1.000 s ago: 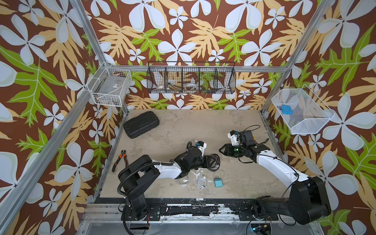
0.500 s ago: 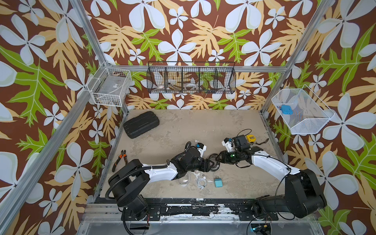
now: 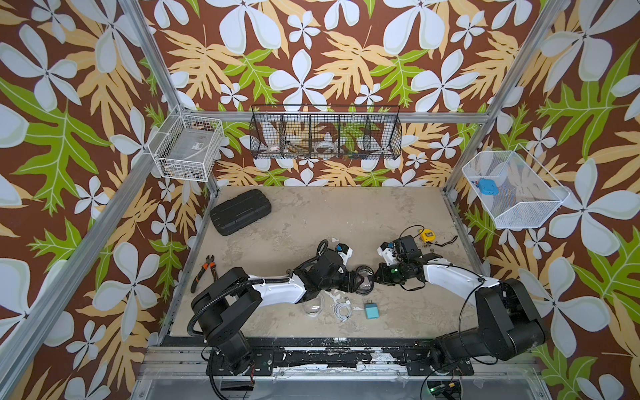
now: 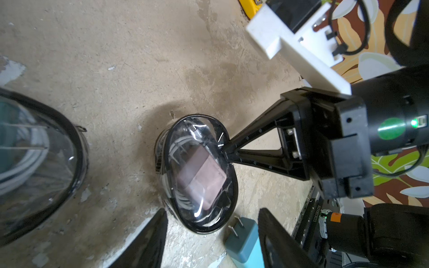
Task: Pack away charging kits
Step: Close the storage bag at the center of the board.
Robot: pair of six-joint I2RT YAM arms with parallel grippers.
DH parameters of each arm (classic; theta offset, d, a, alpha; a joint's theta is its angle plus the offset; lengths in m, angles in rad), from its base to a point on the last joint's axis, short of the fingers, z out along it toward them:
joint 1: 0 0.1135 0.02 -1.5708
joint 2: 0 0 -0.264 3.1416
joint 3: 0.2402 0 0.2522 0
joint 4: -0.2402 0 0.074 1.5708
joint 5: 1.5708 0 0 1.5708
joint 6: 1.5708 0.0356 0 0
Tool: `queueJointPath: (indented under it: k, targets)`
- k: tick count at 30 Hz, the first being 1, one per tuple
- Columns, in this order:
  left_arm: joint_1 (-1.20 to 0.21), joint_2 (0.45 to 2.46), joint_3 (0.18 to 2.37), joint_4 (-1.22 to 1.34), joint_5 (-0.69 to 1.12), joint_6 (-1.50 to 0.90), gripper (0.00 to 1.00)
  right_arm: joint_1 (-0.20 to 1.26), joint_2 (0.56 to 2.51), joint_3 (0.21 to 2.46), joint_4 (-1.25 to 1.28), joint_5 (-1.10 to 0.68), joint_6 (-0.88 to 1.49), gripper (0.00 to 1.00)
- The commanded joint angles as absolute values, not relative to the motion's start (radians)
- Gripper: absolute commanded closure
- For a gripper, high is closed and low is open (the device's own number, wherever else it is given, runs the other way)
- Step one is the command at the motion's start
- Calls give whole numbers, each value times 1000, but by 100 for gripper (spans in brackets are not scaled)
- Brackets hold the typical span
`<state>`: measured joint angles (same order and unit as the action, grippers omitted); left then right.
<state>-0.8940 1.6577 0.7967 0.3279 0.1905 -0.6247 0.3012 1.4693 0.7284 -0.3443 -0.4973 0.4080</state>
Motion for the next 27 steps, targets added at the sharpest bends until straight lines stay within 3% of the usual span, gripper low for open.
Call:
queueJointPath:
  k: [1, 14, 27]
  targets:
    - [-882, 1670, 820, 310, 222, -625, 36, 302, 1481, 741, -364, -449, 370, 100]
    - [-847, 1784, 900, 294, 382, -698, 30, 302, 1434, 714, -378, -389, 266, 100]
    - [-842, 1924, 1006, 243, 461, -724, 31, 341, 1463, 705, -361, -347, 278, 100]
